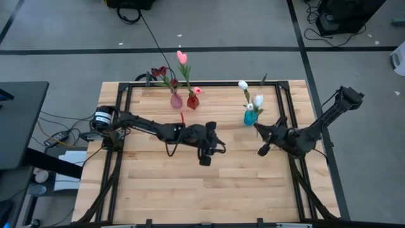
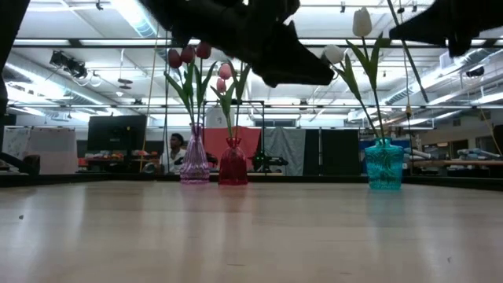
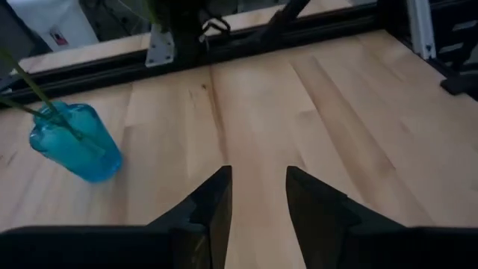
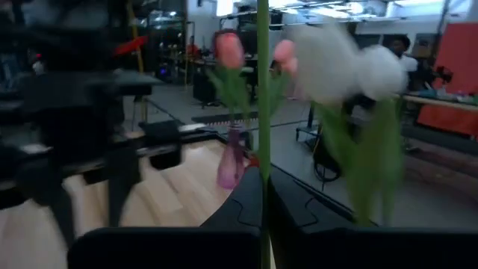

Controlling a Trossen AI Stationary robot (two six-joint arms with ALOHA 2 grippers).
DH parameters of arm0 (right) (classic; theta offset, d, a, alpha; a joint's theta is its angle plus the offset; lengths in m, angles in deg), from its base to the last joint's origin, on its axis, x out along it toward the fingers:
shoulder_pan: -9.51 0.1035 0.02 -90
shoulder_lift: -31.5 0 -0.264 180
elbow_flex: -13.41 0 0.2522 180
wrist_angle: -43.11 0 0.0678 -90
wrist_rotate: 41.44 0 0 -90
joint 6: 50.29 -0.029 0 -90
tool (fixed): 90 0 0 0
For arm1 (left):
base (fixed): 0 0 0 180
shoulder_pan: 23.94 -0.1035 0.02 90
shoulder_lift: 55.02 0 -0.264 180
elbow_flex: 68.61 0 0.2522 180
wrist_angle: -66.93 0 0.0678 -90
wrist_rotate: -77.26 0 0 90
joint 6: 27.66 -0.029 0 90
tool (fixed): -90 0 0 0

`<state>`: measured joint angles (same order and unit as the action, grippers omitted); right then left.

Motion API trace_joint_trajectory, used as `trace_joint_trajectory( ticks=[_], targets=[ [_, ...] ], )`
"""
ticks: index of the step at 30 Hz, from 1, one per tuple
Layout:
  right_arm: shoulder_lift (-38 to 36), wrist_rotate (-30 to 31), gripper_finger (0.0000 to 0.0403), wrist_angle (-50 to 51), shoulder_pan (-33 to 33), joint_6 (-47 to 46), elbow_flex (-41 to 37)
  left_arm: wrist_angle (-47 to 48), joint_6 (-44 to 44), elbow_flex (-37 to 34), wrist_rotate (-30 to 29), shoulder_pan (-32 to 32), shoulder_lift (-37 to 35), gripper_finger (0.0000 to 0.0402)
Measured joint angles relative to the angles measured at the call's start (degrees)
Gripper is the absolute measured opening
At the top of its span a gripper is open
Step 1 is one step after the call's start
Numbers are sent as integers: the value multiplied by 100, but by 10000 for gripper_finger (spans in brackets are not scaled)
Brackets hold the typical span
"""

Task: Sort flowers into vase by color
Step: Put the white flower into the blue vase

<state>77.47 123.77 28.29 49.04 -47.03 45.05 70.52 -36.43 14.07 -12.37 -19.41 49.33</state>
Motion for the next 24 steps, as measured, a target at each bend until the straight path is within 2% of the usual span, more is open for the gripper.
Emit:
trace_joint_trajectory(
  ticks=[5,11,18,24],
  targets=[
    [-1123,-93,12,-662,-220,692,-687,-1022,180,-697,-2,125,0,133],
    [-2142,-436,12,-1055,-856,1738,-959,-2010,215,-1279,-49,102,0,133],
    [-2378,-1413,12,-998,-2011,1765,-983,-2909,236,-1720,-61,12,0,133],
    [-2347,-2637,12,-367,-3068,1107,-843,-3181,214,-1852,-63,-3,-2,133]
  ],
)
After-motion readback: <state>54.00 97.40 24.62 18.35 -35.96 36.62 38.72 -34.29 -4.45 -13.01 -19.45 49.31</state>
